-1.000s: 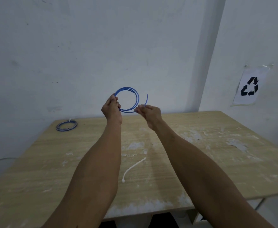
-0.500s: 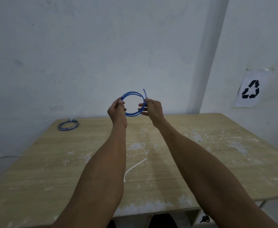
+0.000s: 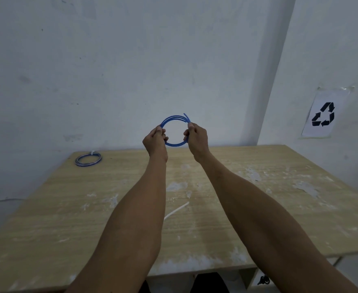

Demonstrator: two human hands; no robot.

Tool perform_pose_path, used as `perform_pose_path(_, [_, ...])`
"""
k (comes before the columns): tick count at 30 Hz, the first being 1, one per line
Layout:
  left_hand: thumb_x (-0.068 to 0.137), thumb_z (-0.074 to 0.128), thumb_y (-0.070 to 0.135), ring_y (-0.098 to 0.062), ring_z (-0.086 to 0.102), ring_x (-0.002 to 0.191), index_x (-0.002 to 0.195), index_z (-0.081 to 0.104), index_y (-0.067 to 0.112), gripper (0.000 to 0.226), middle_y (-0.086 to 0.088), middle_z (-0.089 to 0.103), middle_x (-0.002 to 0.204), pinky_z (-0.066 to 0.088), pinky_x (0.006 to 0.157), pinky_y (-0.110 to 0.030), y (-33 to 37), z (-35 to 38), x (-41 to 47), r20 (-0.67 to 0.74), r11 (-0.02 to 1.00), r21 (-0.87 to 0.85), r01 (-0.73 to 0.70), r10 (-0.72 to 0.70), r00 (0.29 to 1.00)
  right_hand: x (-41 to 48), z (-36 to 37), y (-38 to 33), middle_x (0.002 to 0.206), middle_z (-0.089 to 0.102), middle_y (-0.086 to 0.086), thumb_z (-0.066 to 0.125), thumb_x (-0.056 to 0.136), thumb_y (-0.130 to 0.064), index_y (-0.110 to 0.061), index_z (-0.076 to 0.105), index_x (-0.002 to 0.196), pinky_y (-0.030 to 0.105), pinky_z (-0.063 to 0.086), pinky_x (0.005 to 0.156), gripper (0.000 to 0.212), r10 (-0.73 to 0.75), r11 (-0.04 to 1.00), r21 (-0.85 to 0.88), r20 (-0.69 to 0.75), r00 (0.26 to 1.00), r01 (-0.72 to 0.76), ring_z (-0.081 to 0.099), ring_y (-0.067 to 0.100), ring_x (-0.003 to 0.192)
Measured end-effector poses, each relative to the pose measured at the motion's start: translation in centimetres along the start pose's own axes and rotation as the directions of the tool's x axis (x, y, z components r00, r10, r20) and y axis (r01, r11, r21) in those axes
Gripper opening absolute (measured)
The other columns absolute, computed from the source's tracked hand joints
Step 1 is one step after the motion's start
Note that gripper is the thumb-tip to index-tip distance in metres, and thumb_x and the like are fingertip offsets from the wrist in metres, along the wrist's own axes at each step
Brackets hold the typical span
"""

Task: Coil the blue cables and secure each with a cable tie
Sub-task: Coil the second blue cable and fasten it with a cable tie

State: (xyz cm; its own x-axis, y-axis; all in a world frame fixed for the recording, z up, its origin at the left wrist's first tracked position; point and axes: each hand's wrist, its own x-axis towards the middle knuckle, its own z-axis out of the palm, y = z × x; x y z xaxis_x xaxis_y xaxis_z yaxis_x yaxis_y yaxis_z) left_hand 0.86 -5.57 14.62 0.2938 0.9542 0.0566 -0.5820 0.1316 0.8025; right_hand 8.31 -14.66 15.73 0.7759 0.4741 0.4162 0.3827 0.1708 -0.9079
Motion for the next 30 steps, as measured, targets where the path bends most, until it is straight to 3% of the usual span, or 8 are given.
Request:
perform_pose_path(4, [0.095,0.046,0.005,-0.013,0.042,0.046,0.102,0.064,-0.003,0.020,-0.006,0.053,0.068,0.041,0.050,-0.026,1.5,-0.7,0.1,0.260,0.960,-0.106,0.259,-0.225,0.939,0.7,-1.0,-0.1,0.071,0.049,0.007,0.048,0.105,-0.015,-0.004,0.068,0.098,0.034,0.059,0.067,0.023,0.188,0.940,0.287,0.009,0.982,-0.183,0.048,0.016,0.061])
perform_pose_path(7, [0.093,0.042,0.011,-0.013,0.033,0.043,0.100,0.065,-0.001,0.027,-0.003,0.045,0.063,0.035,0.046,-0.024,2.5,-0.9,0.3,0.326,0.957,-0.020,0.290,-0.268,0.907,0.3,-1.3,-0.5,0.068,0.049,0.007,0.050,0.104,-0.011,-0.006,0.068,0.099,0.030,0.050,0.056,0.019,0.285,0.855,0.426,0.087,0.955,-0.294,0.046,0.017,0.055])
perform_pose_path(11, [0.103,0.050,0.027,-0.011,0.032,0.043,0.096,0.066,0.003,0.030,0.003,0.042,0.055,0.034,0.044,-0.024,2.6,-0.9,0.4,0.270,0.967,0.134,0.216,-0.245,0.931,0.2,-1.1,-0.6,0.067,0.048,0.007,0.046,0.104,-0.009,-0.005,0.066,0.096,0.030,0.045,0.054,0.022,0.301,0.881,0.344,0.127,0.945,-0.326,0.044,0.018,0.055])
perform_pose_path(14, [0.103,0.054,0.017,-0.010,0.039,0.045,0.098,0.068,-0.003,0.025,0.000,0.049,0.059,0.039,0.049,-0.023,2.2,-1.5,0.6,0.268,0.970,0.159,0.182,-0.220,0.938,0.3,-1.4,-0.7,0.067,0.047,0.006,0.045,0.103,-0.008,-0.005,0.066,0.094,0.030,0.042,0.054,0.023,0.301,0.901,0.282,0.144,0.943,-0.331,0.043,0.016,0.053])
perform_pose_path(19, [0.100,0.049,0.006,-0.011,0.042,0.047,0.106,0.066,-0.007,0.022,-0.007,0.062,0.076,0.041,0.049,-0.025,1.9,-1.8,0.6,0.321,0.968,0.155,0.199,-0.240,0.916,0.6,-2.2,-0.5,0.073,0.054,0.007,0.045,0.105,-0.011,-0.006,0.059,0.115,0.029,0.041,0.051,0.018,0.253,0.940,0.194,0.148,0.956,-0.279,0.043,0.014,0.052])
perform_pose_path(22, [0.097,0.050,0.011,-0.011,0.035,0.044,0.106,0.069,-0.005,0.027,-0.004,0.055,0.071,0.037,0.047,-0.026,2.1,-1.4,0.8,0.342,0.951,0.238,0.196,-0.271,0.900,0.6,-2.5,-0.2,0.076,0.059,0.010,0.049,0.103,-0.009,-0.001,0.062,0.111,0.031,0.044,0.052,0.018,0.277,0.936,0.191,0.124,0.953,-0.296,0.046,0.015,0.051])
perform_pose_path(25, [0.099,0.057,0.027,-0.011,0.034,0.043,0.098,0.075,0.001,0.032,0.003,0.050,0.061,0.037,0.046,-0.026,2.1,-0.8,0.7,0.284,0.912,0.398,0.100,-0.226,0.932,0.6,-2.7,-0.1,0.075,0.061,0.010,0.057,0.097,-0.008,-0.001,0.070,0.106,0.031,0.047,0.052,0.017,0.326,0.909,0.246,0.087,0.941,-0.337,0.049,0.016,0.051])
perform_pose_path(30, [0.101,0.056,0.017,-0.011,0.035,0.047,0.095,0.073,-0.003,0.027,0.000,0.052,0.064,0.037,0.051,-0.027,1.8,-1.2,0.6,0.358,0.903,0.421,0.083,-0.249,0.900,0.9,-2.9,-0.1,0.073,0.064,0.009,0.066,0.088,-0.010,-0.002,0.073,0.093,0.028,0.047,0.049,0.011,0.410,0.874,0.266,0.045,0.911,-0.406,0.048,0.016,0.048])
